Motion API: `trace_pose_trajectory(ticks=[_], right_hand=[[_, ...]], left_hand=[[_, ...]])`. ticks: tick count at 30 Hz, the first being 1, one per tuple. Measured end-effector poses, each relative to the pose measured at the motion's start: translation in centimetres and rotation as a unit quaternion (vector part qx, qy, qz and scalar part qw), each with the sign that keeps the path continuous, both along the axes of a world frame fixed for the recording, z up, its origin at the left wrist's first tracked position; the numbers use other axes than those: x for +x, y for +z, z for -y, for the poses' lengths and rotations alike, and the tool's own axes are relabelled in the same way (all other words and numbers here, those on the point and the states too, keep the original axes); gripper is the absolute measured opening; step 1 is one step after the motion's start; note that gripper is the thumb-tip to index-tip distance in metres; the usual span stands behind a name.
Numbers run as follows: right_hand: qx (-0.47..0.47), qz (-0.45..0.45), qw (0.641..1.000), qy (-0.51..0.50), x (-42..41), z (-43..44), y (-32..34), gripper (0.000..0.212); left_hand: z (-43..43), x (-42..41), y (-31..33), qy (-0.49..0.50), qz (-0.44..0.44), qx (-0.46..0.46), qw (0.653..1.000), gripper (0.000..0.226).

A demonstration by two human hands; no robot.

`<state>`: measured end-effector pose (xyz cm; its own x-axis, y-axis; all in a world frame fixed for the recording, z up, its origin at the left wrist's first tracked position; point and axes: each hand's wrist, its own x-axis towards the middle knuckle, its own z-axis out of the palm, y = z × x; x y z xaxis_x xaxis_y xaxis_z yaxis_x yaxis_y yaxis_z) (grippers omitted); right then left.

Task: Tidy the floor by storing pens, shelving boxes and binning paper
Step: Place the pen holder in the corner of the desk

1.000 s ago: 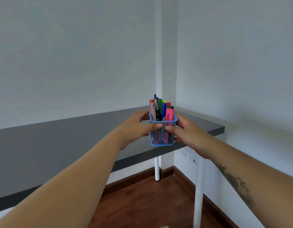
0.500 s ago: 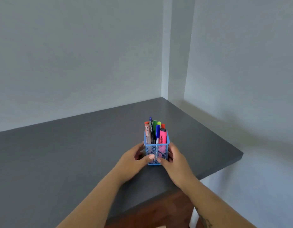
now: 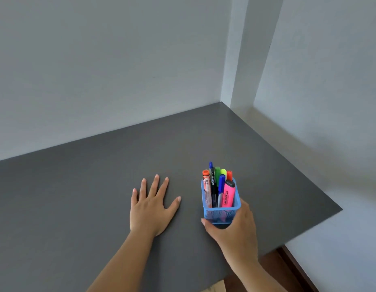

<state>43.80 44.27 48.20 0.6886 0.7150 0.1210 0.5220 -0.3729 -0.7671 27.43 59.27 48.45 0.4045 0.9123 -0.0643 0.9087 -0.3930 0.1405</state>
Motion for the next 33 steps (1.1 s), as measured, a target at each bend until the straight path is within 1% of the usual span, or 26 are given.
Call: trace_pose_trajectory(ticks=[4, 6, 10, 14, 16, 17, 20, 22, 24, 27, 31, 33], right_hand=[[-0.024, 0.003, 0.996, -0.085, -0.2, -3.0, 0.5, 0.07], [-0.029, 0.012, 0.994, -0.103, 0.3, -4.8, 0.7, 0.065], [-0.051, 0.037, 0.991, -0.118, 3.0, -9.7, 0.4, 0.069], [-0.045, 0.027, 0.991, -0.122, 7.7, -15.4, 0.7, 0.061], [-0.05, 0.032, 0.99, -0.127, 9.7, -18.2, 0.8, 0.061], [-0.054, 0.037, 0.99, -0.129, 10.3, -19.3, 1.0, 0.061], [-0.067, 0.033, 0.989, -0.131, 11.3, -21.1, 1.0, 0.064], [-0.065, 0.048, 0.988, -0.134, 11.6, -21.4, 1.0, 0.064], [-0.067, 0.059, 0.988, -0.124, 12.1, -22.3, 0.9, 0.065], [-0.072, 0.055, 0.989, -0.118, 13.1, -23.8, 0.4, 0.067], [-0.067, 0.065, 0.989, -0.114, 15.4, -27.2, -0.2, 0.063], [-0.062, 0.054, 0.99, -0.114, 16.8, -29.3, 0.0, 0.061]], left_hand=[[-1.3, 0.6, 0.0, 0.004, -0.003, -0.008, 1.0, 0.081], [-1.1, 0.4, -0.3, 0.0, -0.001, 0.0, 1.0, 0.08], [-1.6, 0.7, -0.6, 0.003, 0.003, -0.006, 1.0, 0.077], [-2.4, 1.4, -0.9, 0.023, 0.035, -0.011, 0.999, 0.08], [-2.8, 1.5, -1.0, 0.026, 0.03, 0.011, 0.999, 0.082], [-2.9, 1.6, -0.7, 0.022, 0.027, 0.007, 0.999, 0.081], [-2.4, 1.7, -0.6, 0.018, 0.008, -0.014, 1.0, 0.078], [-2.8, 2.0, -0.1, 0.019, -0.012, -0.04, 0.999, 0.079], [-4.8, 3.2, 0.5, 0.034, -0.032, -0.053, 0.998, 0.081], [-10.0, 6.5, 1.0, 0.039, -0.04, -0.07, 0.996, 0.083], [-15.1, 9.6, 0.5, 0.059, -0.005, -0.03, 0.998, 0.086], [-16.0, 9.7, 0.0, 0.058, -0.014, -0.009, 0.998, 0.085]])
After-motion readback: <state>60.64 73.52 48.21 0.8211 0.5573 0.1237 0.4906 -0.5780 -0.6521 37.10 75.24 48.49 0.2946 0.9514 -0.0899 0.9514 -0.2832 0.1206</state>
